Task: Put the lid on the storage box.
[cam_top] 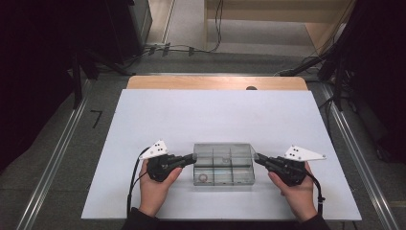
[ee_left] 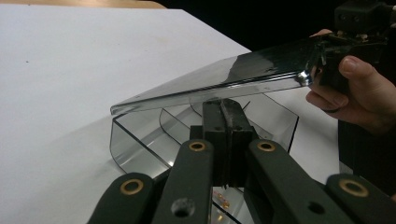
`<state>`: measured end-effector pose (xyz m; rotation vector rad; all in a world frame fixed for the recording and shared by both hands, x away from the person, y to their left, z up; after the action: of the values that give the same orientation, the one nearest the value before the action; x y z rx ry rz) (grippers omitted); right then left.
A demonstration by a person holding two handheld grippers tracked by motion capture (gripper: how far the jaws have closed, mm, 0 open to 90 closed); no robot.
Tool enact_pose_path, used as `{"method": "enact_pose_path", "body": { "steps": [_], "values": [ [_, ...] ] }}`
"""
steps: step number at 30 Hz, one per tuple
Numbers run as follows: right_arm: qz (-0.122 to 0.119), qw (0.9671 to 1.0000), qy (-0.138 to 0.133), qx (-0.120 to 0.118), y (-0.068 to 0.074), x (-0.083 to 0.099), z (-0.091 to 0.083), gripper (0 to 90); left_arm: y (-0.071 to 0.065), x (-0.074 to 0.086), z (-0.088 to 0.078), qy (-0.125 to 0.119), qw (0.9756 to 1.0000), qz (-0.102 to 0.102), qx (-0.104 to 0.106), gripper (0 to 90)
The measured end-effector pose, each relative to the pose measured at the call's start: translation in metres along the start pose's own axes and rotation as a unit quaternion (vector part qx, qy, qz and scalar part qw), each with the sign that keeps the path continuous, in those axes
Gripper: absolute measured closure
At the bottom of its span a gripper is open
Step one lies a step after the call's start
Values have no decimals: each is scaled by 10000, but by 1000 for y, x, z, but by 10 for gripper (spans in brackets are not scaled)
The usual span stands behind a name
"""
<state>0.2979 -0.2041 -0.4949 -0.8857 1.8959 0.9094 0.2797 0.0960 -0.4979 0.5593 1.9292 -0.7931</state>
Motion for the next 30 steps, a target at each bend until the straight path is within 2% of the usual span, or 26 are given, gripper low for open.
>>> {"method": "enact_pose_path", "body": {
  "steps": [3, 17, 30],
  "values": [
    [-29, 10000, 4, -76, 4, 2, 0, 880, -1, 2, -1, -12, 10000, 9, 12, 897],
    [-167, 9998, -16, -132, 14, 9, -8, 881, -7, 10, -10, -1, 10000, 75, 15, 896],
    [-198, 9996, 53, -188, 19, 21, -12, 881, -9, 18, -16, 88, 10000, 14, -2, 896]
  ]
}}
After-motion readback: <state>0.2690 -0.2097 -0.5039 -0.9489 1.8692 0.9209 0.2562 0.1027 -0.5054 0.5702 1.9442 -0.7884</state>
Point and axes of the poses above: each handheld gripper's, and its own axes: z roughly forward along the jaws, x roughly out of its underside, y roughly to its left, the point moved 6 cm from there along z, roughly forward along the jaws, and after that the axes turned 9 degrees about -x, right-handed, at the moved point
